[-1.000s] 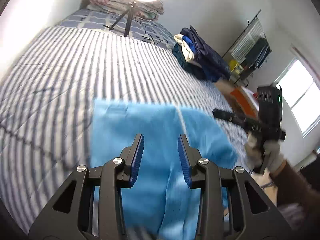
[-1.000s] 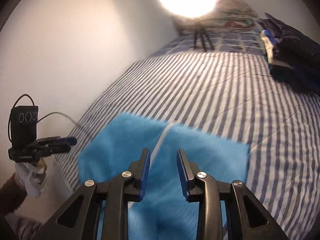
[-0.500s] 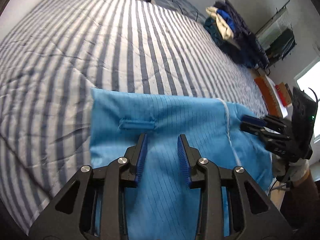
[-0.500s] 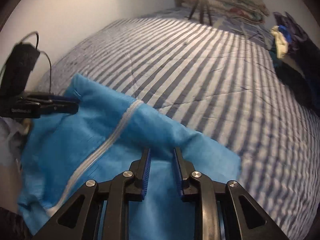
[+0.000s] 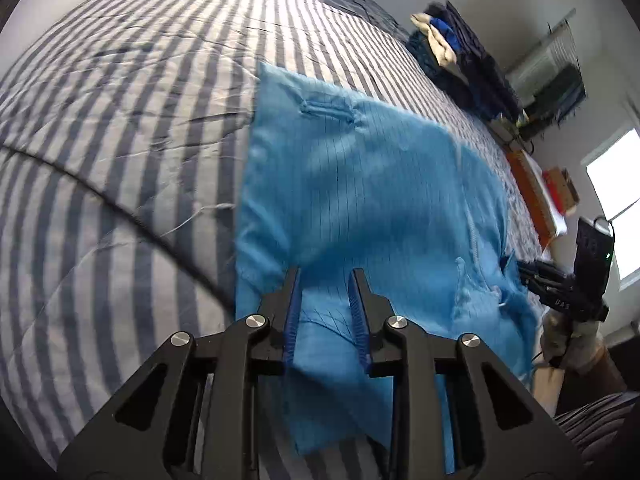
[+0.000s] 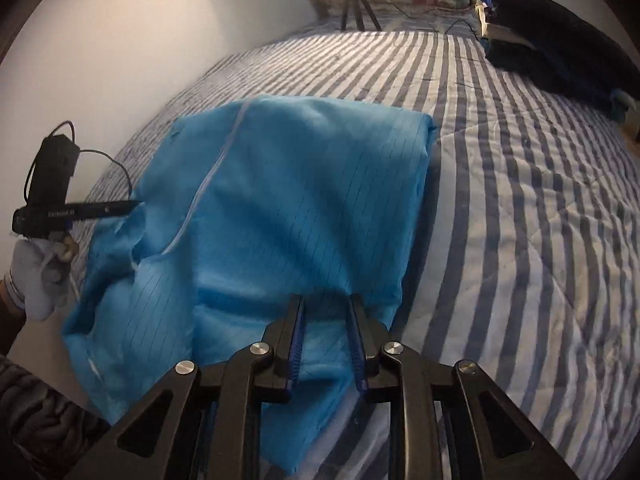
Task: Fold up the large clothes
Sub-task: 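Open both grippers and smooth the folded shirt bundle, then move both open grippers to the folded bundle's edge and pinch it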
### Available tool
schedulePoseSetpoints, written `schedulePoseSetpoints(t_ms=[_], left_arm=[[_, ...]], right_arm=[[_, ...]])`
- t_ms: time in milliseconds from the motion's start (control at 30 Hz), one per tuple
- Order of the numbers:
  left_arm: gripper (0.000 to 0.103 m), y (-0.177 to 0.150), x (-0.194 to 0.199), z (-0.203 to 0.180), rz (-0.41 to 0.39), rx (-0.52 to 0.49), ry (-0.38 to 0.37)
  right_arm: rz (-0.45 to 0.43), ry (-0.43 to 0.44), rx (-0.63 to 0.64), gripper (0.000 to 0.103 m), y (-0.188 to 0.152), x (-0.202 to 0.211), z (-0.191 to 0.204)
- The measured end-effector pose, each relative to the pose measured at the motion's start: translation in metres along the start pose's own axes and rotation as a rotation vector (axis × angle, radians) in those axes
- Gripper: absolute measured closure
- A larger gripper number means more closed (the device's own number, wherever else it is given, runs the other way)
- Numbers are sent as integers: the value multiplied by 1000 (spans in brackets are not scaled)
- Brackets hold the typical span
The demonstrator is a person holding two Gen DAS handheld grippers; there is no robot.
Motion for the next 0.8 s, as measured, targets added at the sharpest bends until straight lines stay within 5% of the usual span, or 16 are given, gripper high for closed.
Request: schedulePoseSetpoints(t_ms=[200,400,567,667,800], left_arm=[[77,0,123,-14,-207,6,-18],[58,-13,291,-34,-436,-16,2],[40,-26,393,-50,-578,-34,90],[37,-31,402,-47,-587,-15,72],[37,-27,332,-40,-510,-41,95]], right_arm=[[-142,-10,19,75,6,73,11],[-323,10,-6,63,16,154,10],[-390,-10,20,56,37,193,3],[-390,-2,28,36,47,198,-4],[-322,44,-48,35,55,159,-26]])
Point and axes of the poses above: each gripper's, at about its wrist camera, not at the fingertips, and x roughly against the way its jaws point, z to its left, y to its top, the point moved 5 cm from there along -x, roughly the way its jaws point
